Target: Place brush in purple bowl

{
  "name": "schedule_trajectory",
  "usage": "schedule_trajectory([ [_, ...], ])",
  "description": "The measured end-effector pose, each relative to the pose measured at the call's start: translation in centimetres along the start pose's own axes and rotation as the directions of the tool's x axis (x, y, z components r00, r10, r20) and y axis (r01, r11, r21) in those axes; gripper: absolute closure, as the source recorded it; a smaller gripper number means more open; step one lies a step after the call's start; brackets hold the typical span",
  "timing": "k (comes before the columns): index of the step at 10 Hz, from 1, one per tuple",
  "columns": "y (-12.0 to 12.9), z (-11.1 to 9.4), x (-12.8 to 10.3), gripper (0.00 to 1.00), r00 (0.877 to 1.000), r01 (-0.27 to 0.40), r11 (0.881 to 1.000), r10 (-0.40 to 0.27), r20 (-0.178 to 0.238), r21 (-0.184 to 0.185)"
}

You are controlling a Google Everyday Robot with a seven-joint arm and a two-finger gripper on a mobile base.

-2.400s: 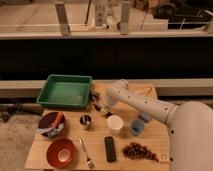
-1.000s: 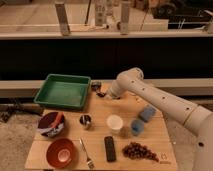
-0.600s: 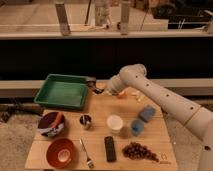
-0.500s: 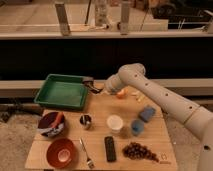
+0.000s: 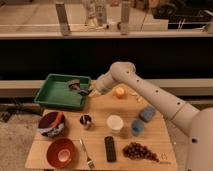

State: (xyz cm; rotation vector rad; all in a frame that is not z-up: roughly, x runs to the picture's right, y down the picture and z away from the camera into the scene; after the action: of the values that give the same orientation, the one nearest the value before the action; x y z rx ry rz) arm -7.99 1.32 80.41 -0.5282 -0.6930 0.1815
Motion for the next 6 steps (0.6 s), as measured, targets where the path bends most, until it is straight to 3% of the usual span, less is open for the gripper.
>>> schedule_trajectory([
  [6, 2.4, 2.5, -2.6, 1.0, 0.997, 0.077, 0.992, -0.073, 0.041, -0.1],
])
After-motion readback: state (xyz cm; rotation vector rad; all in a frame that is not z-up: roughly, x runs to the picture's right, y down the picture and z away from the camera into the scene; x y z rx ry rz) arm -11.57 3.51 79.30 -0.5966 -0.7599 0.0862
